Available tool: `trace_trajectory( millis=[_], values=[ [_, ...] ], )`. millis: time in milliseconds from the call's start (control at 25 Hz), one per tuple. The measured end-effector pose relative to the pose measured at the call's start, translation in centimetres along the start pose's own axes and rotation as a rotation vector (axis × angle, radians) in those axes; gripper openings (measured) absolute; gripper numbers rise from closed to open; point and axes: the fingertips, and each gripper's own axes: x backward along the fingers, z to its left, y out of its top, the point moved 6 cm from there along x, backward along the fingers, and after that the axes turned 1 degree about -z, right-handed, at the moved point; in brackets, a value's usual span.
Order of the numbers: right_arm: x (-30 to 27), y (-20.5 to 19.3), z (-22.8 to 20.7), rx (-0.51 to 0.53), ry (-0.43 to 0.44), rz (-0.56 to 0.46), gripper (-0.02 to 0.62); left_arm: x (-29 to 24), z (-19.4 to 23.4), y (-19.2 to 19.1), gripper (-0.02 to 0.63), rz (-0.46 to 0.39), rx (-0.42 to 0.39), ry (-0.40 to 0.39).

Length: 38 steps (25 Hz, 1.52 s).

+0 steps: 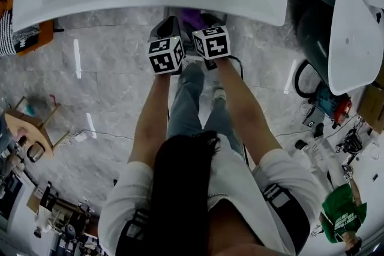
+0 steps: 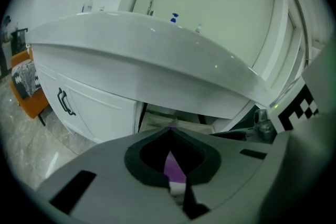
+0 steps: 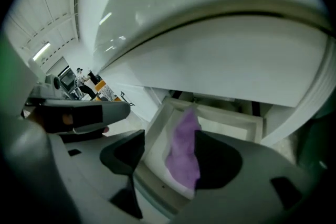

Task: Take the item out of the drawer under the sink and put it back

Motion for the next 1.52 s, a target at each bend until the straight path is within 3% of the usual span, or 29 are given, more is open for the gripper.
trace_trajectory(
  millis=[400,640,960,1120,1280,1520],
  values=[
    [-5.6,-2.7,-1.9,0.001,-0.051,0.074,0.303,-2.7,2.0,-1.6,0.003,0.028,-0.005,0.020],
    [-8.0,-4.4,-2.3,0.028,-0.096,0.130,0.311,-3.0,2.3,-2.2,0.003,0.015,0.032,0.028],
    [-10.1,-4.8,-2.6,0.071,-0.164,0.221,0.310,-2.7,3.4,-2.6,0.003,0.006,0.048,0.044],
    [-10.0,-4.8,-3.1,0.068,-0.184,0.211,0.304,-2.9,3.8,-2.6,0.003,0.005,0.055,0.045],
    [-9.9,-4.8,-3.7,0.121,-0.234,0.221,0.186,-3.0,3.8,-2.7,0.003,0.007,0.057,0.046],
    [-9.3,-4.5,-4.1,0.073,-0.264,0.185,0.111,-3.0,3.5,-2.8,0.003,0.003,0.080,0.049]
  ],
)
